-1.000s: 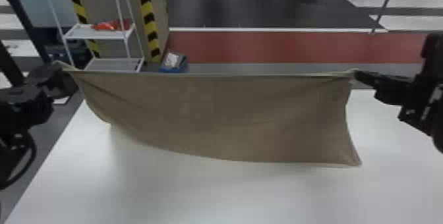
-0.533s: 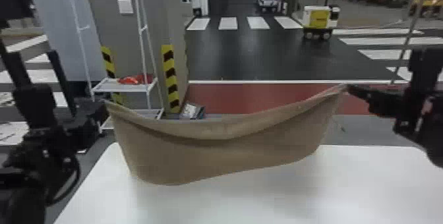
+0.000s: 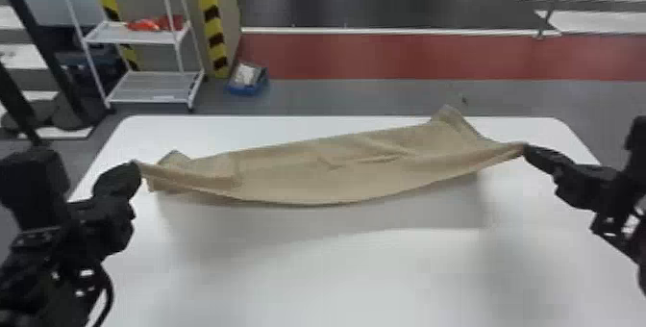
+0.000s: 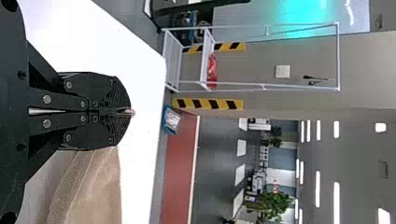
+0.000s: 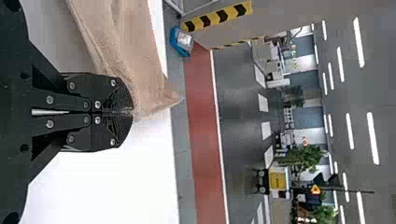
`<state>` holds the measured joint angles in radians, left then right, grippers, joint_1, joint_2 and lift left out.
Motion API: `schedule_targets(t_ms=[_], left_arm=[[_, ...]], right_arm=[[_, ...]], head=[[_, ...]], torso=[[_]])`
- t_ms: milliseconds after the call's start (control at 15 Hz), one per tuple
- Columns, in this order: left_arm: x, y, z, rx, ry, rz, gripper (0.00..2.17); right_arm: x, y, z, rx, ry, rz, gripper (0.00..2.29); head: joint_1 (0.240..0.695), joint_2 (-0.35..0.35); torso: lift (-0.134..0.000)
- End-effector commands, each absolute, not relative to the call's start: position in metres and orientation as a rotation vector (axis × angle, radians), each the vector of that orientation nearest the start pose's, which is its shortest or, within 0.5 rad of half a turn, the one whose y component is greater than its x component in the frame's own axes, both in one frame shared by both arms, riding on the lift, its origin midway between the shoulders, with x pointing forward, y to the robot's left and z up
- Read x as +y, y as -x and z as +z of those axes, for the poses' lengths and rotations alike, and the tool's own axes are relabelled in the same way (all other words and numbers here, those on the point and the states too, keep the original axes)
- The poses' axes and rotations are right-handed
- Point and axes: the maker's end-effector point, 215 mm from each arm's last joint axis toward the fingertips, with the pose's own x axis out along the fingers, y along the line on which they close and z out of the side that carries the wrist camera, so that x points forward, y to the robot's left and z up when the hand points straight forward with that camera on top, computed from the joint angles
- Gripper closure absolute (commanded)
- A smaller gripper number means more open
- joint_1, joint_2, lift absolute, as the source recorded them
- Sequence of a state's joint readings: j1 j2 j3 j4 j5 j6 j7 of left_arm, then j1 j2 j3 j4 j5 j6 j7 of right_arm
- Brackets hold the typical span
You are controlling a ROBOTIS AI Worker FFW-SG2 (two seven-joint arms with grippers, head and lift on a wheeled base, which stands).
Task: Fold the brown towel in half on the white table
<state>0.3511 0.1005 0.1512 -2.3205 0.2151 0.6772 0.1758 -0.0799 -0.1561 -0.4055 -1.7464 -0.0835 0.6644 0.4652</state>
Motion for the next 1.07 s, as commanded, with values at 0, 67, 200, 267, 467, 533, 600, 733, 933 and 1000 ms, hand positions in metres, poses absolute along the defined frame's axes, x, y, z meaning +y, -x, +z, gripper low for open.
schedule_targets(t_ms=[0, 67, 200, 267, 467, 533, 600, 733, 933, 1000], left_arm=[[0.297, -0.428, -0.314, 0.307, 0.014, 0.172, 2.03], [0.292, -0.413, -0.323, 0.361, 0.000, 0.182, 2.03], [0.290, -0.393, -0.332, 0.426, -0.017, 0.197, 2.03], [0.292, -0.393, -0.326, 0.416, -0.019, 0.203, 2.03], [0.306, -0.415, -0.287, 0.327, -0.026, 0.222, 2.03], [0.307, -0.431, -0.272, 0.287, -0.019, 0.218, 2.03], [0.311, -0.453, -0.256, 0.245, -0.014, 0.219, 2.03], [0.320, -0.498, -0.235, 0.192, 0.004, 0.211, 2.03], [0.333, -0.582, -0.224, 0.182, 0.039, 0.175, 2.03], [0.330, -0.615, -0.221, 0.181, 0.081, 0.134, 2.03]], right_arm=[[-0.436, -0.524, -0.365, 0.335, -0.181, 0.026, 1.18], [-0.447, -0.511, -0.366, 0.332, -0.193, 0.010, 1.18], [-0.458, -0.492, -0.354, 0.299, -0.229, 0.004, 1.18], [-0.458, -0.489, -0.345, 0.288, -0.230, 0.007, 1.18], [-0.445, -0.503, -0.299, 0.235, -0.263, 0.037, 1.19], [-0.446, -0.516, -0.283, 0.208, -0.256, 0.029, 1.18], [-0.441, -0.539, -0.265, 0.180, -0.242, 0.035, 1.19], [-0.421, -0.588, -0.237, 0.148, -0.227, 0.056, 1.21], [-0.399, -0.665, -0.195, 0.090, -0.199, 0.079, 1.21], [-0.394, -0.687, -0.175, 0.043, -0.195, 0.092, 1.21]], head=[[0.695, -0.079], [0.695, -0.104], [0.695, -0.148], [0.695, -0.183], [0.695, -0.201], [0.695, -0.194], [0.695, -0.186], [0.695, -0.169], [0.601, -0.108], [0.569, -0.092]], torso=[[-0.123], [-0.123], [-0.123], [-0.123], [-0.123], [-0.123], [-0.123], [-0.123], [-0.123], [-0.123]])
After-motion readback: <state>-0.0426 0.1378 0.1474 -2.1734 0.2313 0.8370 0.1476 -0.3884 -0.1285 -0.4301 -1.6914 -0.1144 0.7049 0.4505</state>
